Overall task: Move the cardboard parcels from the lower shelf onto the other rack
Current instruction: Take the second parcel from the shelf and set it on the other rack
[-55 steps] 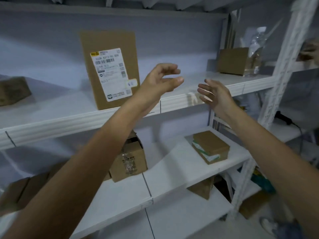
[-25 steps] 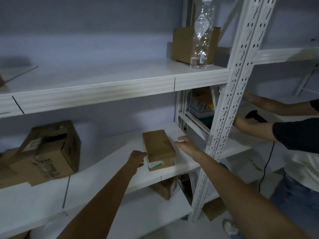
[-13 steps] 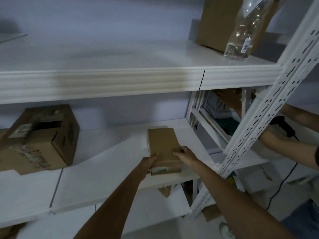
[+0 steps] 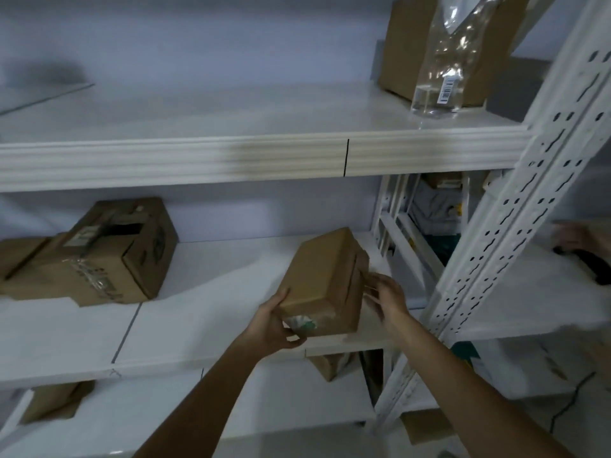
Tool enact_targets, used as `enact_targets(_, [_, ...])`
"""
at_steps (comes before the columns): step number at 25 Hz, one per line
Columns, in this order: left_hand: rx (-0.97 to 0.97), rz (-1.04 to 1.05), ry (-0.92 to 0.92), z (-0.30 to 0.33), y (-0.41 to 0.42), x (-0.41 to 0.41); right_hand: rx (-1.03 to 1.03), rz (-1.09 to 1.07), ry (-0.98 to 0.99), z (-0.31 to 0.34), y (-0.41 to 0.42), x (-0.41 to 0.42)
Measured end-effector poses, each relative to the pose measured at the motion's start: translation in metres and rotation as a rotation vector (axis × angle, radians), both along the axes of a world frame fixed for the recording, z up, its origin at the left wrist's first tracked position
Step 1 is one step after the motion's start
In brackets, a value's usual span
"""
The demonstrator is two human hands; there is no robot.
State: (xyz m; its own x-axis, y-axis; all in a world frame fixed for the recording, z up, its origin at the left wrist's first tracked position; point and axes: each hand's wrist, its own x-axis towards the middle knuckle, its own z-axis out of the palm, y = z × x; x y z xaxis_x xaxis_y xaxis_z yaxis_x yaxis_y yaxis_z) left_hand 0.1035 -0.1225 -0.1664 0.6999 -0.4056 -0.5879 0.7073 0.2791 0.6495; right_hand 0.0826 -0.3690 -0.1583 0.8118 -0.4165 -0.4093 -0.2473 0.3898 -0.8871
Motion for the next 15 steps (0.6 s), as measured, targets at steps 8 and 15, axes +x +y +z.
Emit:
enact_targets(8, [-0.341, -0.015, 0.153, -0.001, -0.027, -0.08, 0.807, 0.526, -0.118, -0.014, 0.004, -0.043])
enact_targets(15, [0.009, -0.159, -0.052, 0.023, -0.01, -0.089, 0.717, 0.459, -0.205, 0.003, 0.021, -0.058])
